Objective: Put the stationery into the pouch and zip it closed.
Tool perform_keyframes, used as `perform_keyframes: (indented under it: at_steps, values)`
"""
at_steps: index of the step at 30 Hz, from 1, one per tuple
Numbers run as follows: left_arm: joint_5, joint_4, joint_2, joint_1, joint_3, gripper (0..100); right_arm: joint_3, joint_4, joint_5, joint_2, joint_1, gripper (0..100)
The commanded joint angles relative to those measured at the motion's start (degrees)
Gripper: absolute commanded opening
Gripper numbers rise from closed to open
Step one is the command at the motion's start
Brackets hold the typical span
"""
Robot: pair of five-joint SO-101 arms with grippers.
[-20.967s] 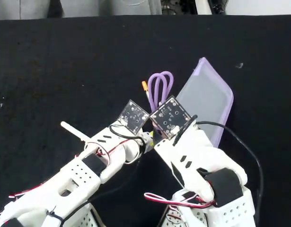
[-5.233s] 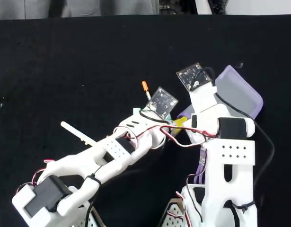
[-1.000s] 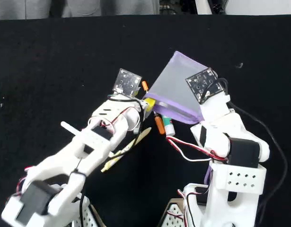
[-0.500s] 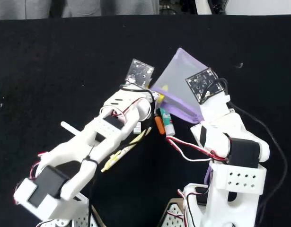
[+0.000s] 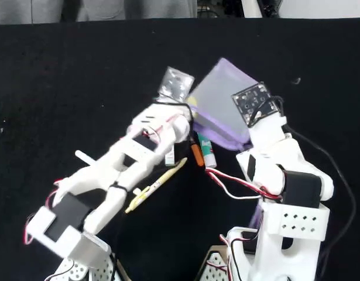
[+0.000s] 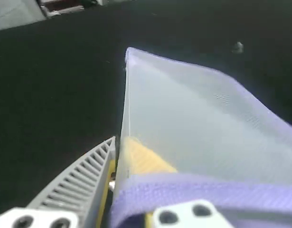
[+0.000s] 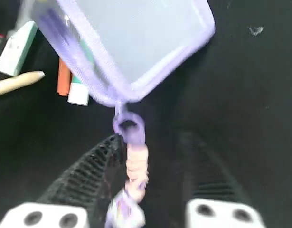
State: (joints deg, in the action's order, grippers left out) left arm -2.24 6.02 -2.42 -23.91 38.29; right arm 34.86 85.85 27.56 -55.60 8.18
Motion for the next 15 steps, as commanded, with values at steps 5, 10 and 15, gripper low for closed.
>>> perform_keyframes:
  at_steps: [5,10,15]
  values:
    - [-0.88,-21.63,-18.37,7.96,-11.12,3,-3.30,-1.32,-4.84,-1.45,0.88,47.9]
    - [-0.62,-35.08,-21.27,10.86,-19.74,3,-7.60,-1.32,-9.58,-1.45,0.88,48.2]
    - [-0.97,-46.15,-21.10,19.21,-29.41,3,-8.66,-2.90,-12.48,-1.01,-2.73,48.1]
